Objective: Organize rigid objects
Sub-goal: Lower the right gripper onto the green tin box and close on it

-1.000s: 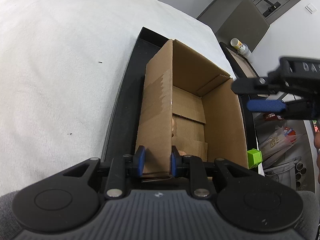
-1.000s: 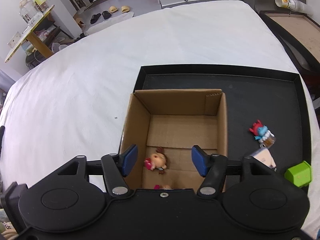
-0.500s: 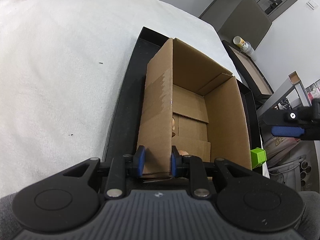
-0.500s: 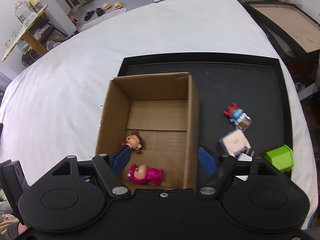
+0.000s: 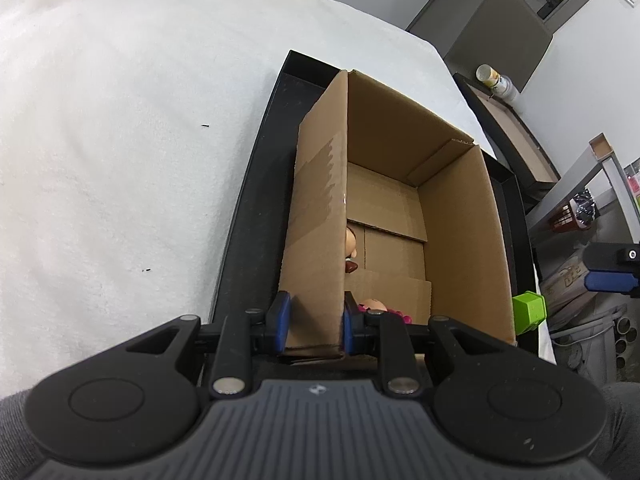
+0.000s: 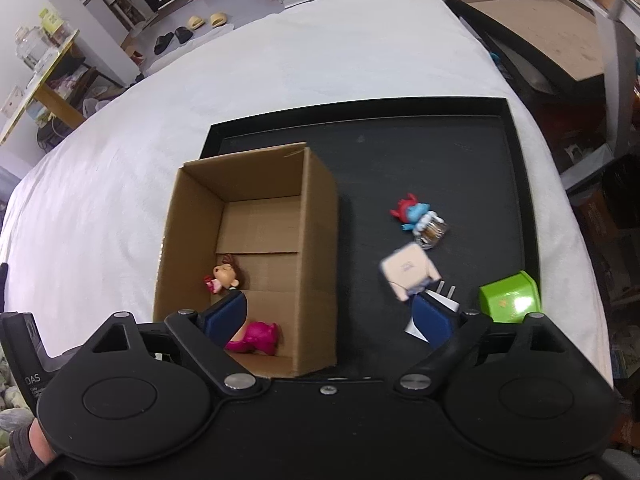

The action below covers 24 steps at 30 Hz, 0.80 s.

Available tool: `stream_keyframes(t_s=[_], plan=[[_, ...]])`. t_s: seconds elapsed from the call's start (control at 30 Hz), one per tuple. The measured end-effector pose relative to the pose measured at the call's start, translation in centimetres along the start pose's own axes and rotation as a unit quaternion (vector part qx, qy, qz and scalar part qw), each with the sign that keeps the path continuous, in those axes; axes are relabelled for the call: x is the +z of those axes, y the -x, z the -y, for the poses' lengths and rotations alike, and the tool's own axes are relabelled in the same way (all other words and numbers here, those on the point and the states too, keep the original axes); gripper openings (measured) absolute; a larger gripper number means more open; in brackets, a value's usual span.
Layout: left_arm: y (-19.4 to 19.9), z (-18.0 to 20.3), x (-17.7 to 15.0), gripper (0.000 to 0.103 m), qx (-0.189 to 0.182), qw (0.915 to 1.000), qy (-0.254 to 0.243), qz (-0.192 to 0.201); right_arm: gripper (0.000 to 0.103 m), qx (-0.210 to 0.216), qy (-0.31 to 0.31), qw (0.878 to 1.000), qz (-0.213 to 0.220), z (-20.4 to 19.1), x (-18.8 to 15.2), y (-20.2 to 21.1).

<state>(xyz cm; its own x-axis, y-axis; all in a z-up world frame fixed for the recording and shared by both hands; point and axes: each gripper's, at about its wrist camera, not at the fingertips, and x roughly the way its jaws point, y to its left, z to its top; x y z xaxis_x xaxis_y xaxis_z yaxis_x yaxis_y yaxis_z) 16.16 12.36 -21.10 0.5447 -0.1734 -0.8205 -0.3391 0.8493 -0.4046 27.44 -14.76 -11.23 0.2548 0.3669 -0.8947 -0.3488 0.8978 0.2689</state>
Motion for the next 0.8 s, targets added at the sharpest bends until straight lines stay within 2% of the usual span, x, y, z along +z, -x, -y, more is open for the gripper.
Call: stream_keyframes(t_s=[0.33,0.63,0.8], plan=[[0.1,0.6,-0.1,0.023,0.019,0.9998,-0.005,0.002,0.09,-0.006,-0.046,0.999,0.003,5.4,-0.4,-0.1],[0.0,1.2,-0.1,0.023,0.043,0.999,-0.012,0.001,0.09,-0.028,-0.088,0.996,0.007,9.6,-1.0,-0.8],[-0.1,1.2,0.0,0.023,0.048,0.9989,-0.003,0.001,0.082,-0.046,-0.067,0.997,-0.018,11.3,-0.7,-2.4]])
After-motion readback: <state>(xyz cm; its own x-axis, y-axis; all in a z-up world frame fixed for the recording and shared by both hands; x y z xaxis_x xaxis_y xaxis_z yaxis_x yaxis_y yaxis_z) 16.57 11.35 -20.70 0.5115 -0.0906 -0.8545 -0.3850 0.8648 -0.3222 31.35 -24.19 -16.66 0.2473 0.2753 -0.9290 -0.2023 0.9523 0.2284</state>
